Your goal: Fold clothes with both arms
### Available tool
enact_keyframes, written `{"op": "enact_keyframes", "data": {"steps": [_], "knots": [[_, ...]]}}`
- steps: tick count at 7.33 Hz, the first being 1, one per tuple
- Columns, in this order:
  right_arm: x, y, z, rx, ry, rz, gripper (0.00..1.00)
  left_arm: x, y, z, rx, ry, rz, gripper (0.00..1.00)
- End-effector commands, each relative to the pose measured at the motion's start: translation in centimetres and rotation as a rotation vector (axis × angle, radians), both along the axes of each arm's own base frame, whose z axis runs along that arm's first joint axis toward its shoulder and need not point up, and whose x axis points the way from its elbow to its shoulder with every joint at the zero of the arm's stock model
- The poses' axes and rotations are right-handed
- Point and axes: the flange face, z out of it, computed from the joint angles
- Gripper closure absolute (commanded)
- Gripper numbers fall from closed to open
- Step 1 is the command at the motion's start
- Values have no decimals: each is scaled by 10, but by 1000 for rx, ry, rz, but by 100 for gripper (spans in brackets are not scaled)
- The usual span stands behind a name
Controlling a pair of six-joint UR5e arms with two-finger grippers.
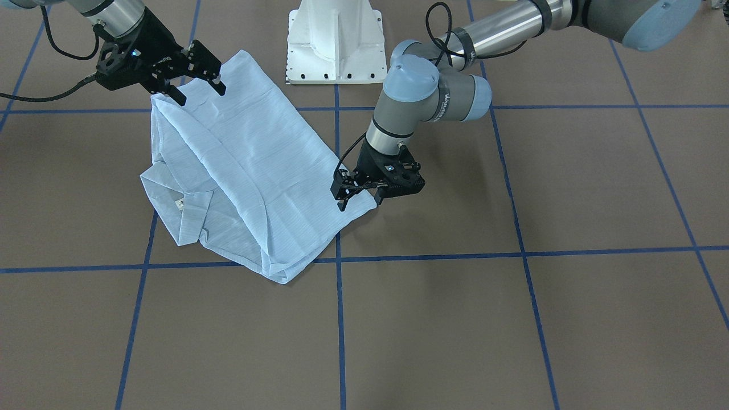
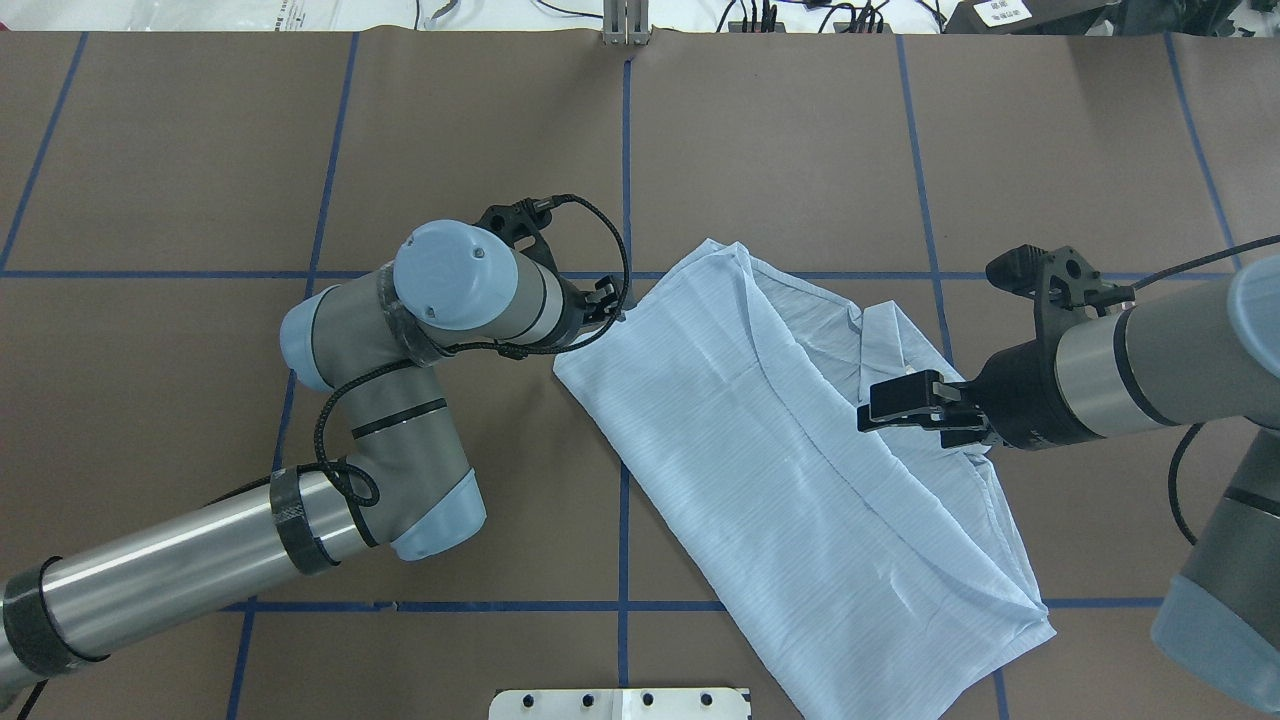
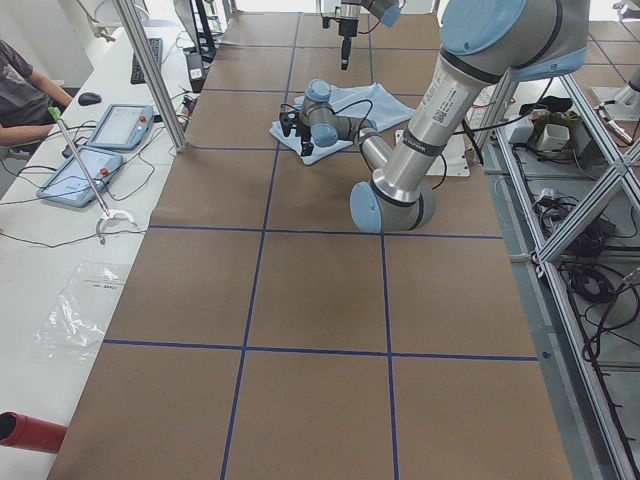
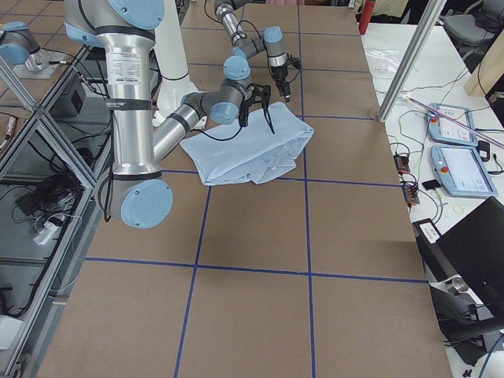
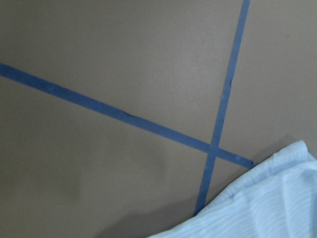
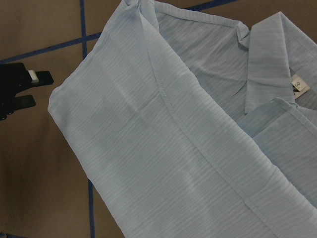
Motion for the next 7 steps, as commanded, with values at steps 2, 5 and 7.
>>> {"op": "enact_keyframes", "data": {"steps": [2, 5, 7], "knots": [[2, -6, 2, -2, 3, 14, 0, 11, 4, 16, -13, -32, 5, 13], [8, -11, 2, -5, 2, 25, 0, 17, 10, 20, -13, -41, 18, 15], [9, -12, 2, -6, 2, 29, 0, 24, 16, 24, -13, -48, 34, 18]]}}
